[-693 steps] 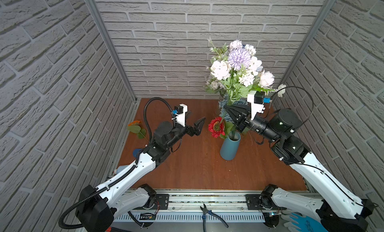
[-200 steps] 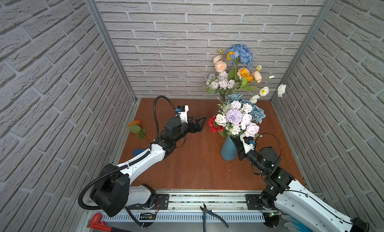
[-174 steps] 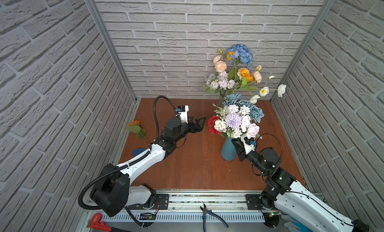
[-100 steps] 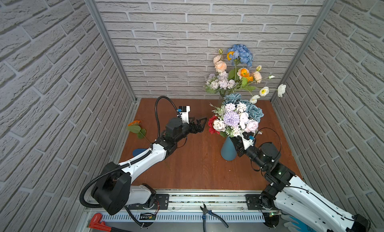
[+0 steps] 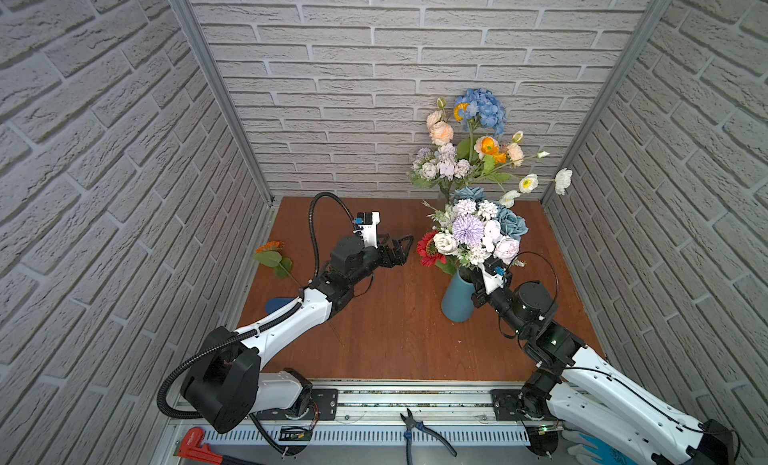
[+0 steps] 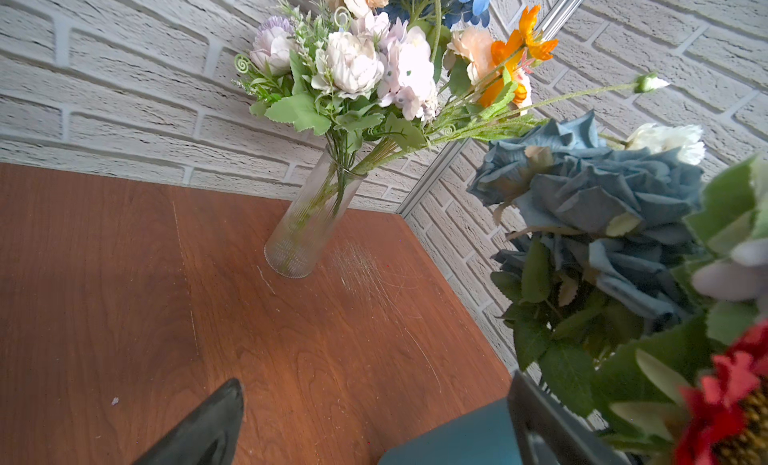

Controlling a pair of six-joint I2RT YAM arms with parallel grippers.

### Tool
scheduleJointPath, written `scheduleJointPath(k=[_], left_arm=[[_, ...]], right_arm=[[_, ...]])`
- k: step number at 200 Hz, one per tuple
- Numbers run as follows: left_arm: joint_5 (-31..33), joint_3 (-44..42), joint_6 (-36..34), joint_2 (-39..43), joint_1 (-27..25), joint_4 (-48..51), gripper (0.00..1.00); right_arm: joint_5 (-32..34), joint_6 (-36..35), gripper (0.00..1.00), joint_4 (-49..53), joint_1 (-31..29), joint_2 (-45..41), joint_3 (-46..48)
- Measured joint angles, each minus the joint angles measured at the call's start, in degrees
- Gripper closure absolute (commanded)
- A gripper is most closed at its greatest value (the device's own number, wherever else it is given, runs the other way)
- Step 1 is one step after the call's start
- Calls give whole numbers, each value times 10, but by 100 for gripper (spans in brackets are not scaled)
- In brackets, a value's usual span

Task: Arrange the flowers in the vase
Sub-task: 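Carry the white-and-lilac bouquet over the teal vase and lower it in with the right gripper, then open the right gripper and draw it back from the vase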

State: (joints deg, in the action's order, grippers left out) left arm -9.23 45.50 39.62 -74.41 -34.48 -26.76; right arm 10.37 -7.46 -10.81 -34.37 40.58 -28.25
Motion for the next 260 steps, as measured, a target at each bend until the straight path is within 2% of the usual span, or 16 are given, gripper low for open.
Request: scheduleJointPath(k=[39,90,100,126,149,260], left_arm=[[0,0,0,0,0,0,2],[-1,0,1,0,0,-2,2],[-1,0,1,0,0,-2,2],[0,0,1,0,-1,-2,2],[0,0,1,0,-1,-2,2],[-3,0,4,0,-2,-3,2]], right_arm=[[1,11,94,6,0,-35,43],[4,4,93,-5,0,-41,64],[3,2,89,-5,0,-41,64],[3,-1,69,-3,0,-46,64],[-3,5,62,16,0,-65,64],[-38,86,61,200,0,-233,30]])
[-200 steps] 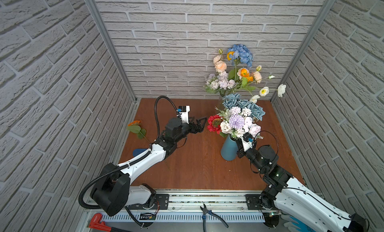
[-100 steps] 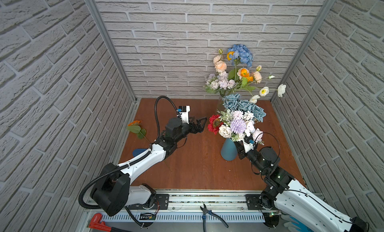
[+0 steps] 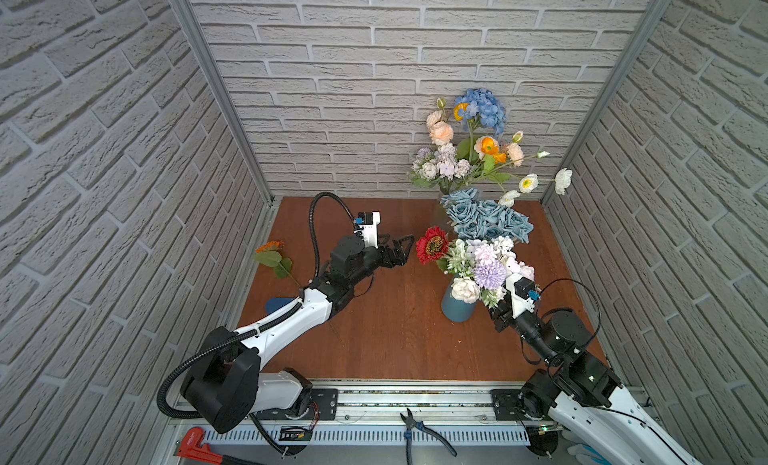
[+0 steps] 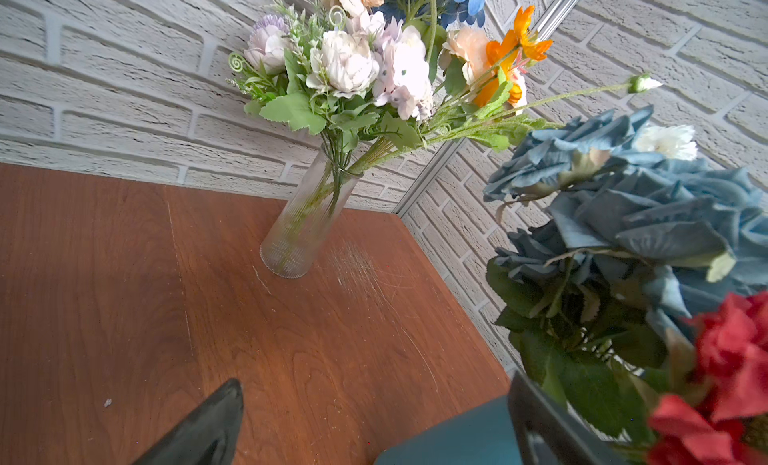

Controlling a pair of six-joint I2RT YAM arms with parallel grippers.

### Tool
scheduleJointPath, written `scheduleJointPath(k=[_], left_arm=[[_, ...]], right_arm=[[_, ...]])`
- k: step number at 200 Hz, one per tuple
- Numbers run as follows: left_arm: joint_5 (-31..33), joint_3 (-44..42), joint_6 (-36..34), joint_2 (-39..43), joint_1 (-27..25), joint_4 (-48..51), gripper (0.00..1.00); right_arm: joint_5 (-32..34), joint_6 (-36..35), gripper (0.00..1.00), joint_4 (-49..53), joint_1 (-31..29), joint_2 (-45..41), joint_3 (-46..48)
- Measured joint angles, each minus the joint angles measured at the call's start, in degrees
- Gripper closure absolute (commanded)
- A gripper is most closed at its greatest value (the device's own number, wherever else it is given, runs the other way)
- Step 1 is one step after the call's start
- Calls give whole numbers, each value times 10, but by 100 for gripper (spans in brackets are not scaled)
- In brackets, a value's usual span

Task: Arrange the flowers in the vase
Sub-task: 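Open the right gripper and draw it back from the vase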

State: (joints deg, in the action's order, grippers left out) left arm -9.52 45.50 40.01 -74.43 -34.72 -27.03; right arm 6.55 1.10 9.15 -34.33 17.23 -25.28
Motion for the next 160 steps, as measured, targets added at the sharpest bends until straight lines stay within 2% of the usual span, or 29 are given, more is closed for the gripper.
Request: scheduleJointPath(k=[59,122,160], left_arm=[[0,0,2,0,-7,0,2],[2,0,1,0,-8,0,2],[8,0,-3,7,-8,10,2]], right_arm=[[-8,97,62,92,0,-16,-19],[-17,129,62,32,0,74,-22],[10,132,62,22,0,114,-32]])
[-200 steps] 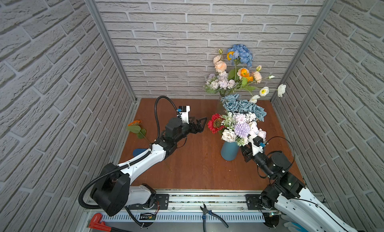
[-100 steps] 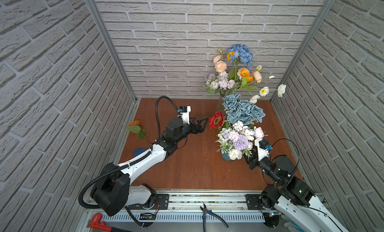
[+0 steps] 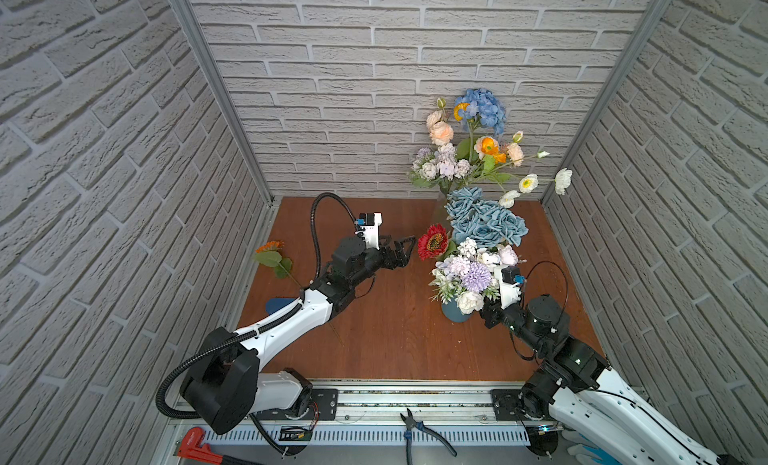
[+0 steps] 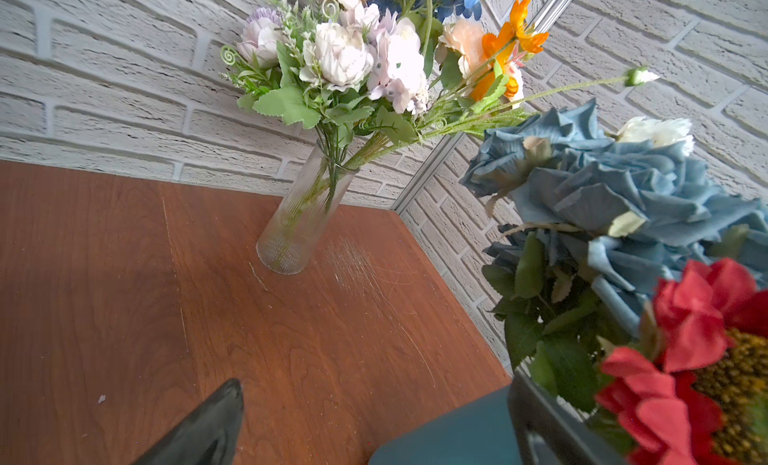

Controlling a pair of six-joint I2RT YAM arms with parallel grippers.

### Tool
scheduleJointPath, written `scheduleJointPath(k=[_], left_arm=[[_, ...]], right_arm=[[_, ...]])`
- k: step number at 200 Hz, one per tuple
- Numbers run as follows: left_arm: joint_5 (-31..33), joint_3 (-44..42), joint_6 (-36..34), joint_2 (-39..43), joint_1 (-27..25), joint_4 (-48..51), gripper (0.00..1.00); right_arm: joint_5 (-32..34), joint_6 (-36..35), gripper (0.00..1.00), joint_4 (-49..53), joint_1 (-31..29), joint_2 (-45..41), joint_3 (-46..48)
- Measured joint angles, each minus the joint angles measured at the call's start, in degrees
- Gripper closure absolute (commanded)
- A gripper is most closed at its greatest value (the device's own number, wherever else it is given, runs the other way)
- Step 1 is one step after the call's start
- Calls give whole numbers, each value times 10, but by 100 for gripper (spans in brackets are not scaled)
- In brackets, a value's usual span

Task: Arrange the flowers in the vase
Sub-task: 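Open the right gripper and draw it back from the vase, then lower the left gripper onto the orange gerbera stem and close it while the right rises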

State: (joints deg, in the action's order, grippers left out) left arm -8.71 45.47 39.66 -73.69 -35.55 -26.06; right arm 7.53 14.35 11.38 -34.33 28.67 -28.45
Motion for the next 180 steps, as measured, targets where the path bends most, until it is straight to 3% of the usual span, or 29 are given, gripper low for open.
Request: scheduleJointPath(k=[53,117,148,180], left_arm=[[64,-3,-10,46,19,57,2],[188,4,-30,95,71,210,2],[226,11,-29,108,85,283,2],[250,24,-18,108,87,361,2]], right_arm=[[18,16,58,70,0,-58,-24],[33,41,57,251,0,-84,-192],[68,27,49,255,0,-84,-232],[91,-10,48,212,0,-30,-266]])
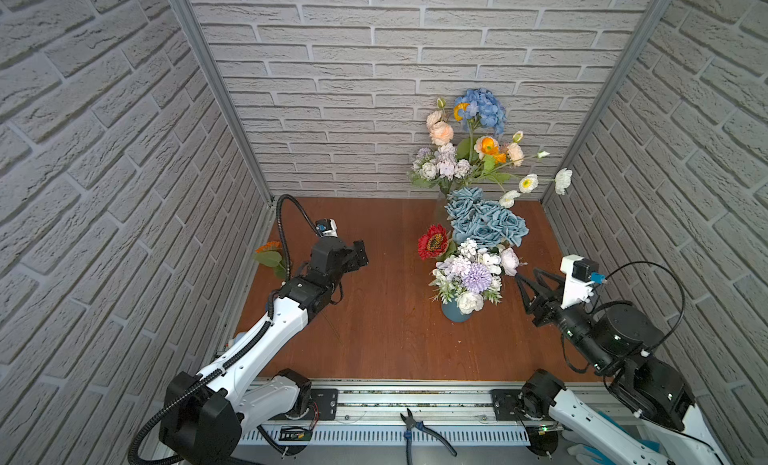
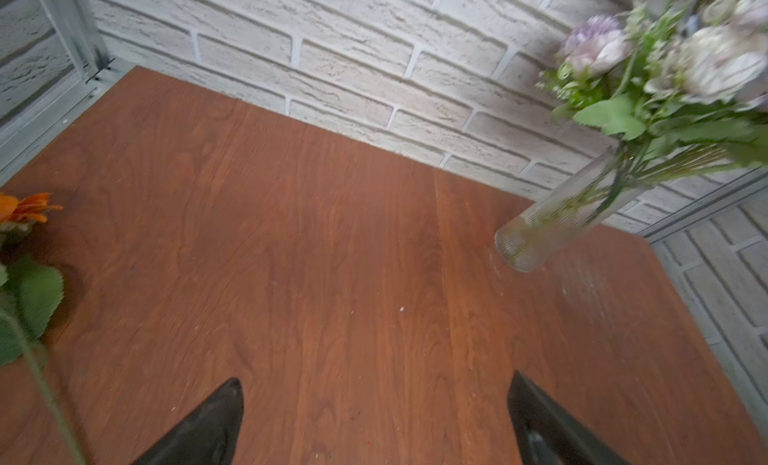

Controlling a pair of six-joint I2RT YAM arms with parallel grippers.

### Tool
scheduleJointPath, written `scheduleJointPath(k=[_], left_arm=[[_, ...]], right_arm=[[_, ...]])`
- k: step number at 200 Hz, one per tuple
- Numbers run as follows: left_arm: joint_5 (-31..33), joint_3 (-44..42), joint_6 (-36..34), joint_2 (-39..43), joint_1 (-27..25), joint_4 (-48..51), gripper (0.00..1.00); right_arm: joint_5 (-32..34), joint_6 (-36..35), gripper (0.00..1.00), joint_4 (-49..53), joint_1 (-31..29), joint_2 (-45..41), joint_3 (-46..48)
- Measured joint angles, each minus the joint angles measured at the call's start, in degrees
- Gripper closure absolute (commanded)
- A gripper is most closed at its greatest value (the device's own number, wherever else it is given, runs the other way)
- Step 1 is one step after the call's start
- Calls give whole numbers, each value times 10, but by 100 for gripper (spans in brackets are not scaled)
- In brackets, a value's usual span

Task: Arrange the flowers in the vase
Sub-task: 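Lower the left gripper onto the orange gerbera stem and close it while the right rises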

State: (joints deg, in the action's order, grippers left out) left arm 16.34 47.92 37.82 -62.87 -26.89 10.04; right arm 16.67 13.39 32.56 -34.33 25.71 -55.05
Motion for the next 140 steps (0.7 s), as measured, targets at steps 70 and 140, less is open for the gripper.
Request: scheduleJointPath(k=[70,140], left_arm=[[14,-26,29,42,3,147,15],[13,-130,105,64,17,214,36]], right_arm=[[-32,-75,48,-140,0,197,-105],[-114,-100,47,-241,0,329,-191]])
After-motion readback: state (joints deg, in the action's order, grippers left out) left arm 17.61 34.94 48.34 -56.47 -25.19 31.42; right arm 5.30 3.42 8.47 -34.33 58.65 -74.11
